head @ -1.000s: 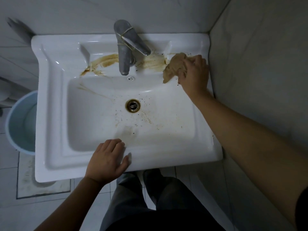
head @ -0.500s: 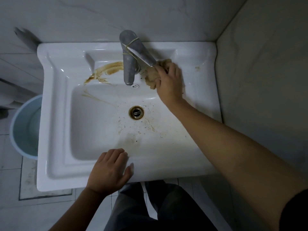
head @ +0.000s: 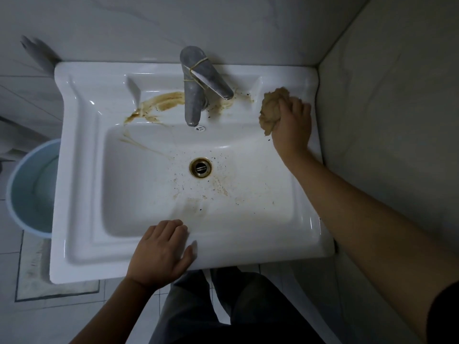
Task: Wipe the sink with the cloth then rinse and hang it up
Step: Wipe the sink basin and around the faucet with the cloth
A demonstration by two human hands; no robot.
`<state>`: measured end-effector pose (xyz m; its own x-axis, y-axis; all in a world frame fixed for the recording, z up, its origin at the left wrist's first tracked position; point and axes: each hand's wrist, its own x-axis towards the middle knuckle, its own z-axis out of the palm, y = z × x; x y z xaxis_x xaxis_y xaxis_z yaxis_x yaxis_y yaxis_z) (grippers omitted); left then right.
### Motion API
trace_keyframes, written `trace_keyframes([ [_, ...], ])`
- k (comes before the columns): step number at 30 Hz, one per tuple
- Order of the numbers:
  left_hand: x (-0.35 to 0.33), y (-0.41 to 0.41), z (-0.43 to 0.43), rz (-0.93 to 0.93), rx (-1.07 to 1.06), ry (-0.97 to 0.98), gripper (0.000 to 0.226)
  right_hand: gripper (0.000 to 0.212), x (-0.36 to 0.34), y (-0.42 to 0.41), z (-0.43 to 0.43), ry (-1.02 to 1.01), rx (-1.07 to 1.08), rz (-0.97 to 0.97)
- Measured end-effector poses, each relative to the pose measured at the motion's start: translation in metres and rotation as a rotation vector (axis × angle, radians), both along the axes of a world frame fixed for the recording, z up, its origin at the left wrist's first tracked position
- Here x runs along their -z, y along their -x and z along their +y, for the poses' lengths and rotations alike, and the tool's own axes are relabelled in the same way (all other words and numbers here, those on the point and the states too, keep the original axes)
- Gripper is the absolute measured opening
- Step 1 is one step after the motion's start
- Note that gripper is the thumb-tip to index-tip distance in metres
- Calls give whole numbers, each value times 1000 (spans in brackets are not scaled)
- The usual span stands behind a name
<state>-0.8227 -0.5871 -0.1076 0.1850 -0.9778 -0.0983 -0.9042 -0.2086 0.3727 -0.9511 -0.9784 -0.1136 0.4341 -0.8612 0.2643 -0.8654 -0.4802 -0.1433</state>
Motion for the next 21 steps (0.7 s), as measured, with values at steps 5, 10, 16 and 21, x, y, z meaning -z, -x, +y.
trace_keyframes([
  [5,-2,0,1,9,4,-5,39,46,1,24,4,-34,-64,37],
  [10,-6,0,-2,1,13,17,35,38,-22,29,-4,-114,-132,5],
  [16,-4,0,-2,-3,12,5,34,58,-23,13,-24,-56,-72,-41],
  [21,-5,0,-2,1,17,-4,31,51,-1,22,6,-90,-170,29],
])
